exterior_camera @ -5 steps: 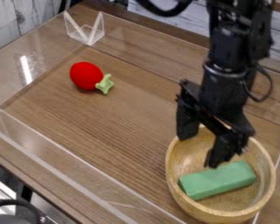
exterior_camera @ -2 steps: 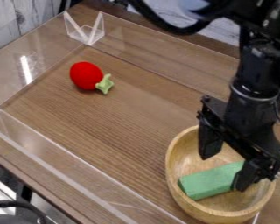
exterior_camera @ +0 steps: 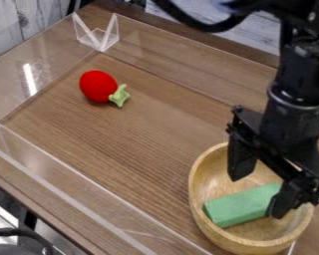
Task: Remove the green block from the brown bowl and put it on the table
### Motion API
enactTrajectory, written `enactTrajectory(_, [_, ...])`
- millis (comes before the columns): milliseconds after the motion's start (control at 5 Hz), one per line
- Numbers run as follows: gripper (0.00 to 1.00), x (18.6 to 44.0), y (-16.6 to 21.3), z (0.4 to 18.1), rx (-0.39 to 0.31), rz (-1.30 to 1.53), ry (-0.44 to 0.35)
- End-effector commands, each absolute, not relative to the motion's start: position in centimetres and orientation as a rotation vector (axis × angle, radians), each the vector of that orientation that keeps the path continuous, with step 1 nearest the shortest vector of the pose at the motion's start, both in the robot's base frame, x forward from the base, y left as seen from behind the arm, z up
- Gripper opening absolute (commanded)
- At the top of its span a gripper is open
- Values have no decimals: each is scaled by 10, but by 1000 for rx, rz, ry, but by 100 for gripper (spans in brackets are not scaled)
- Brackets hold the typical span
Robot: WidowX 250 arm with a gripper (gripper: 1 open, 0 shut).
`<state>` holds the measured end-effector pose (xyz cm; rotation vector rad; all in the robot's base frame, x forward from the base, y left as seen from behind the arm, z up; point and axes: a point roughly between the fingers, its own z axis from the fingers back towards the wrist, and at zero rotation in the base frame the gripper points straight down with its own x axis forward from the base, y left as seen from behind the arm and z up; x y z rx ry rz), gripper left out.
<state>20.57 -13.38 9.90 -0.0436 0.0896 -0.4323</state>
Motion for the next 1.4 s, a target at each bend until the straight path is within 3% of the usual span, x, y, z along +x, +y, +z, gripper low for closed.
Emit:
enactTrajectory(0, [100, 214, -143, 110, -68, -430, 22])
enactTrajectory(200, [100, 216, -147, 103, -71, -419, 32])
enactTrajectory(600, [100, 211, -119, 96, -72, -453, 29])
enactTrajectory(1200, [100, 216, -109, 75, -87, -318, -20])
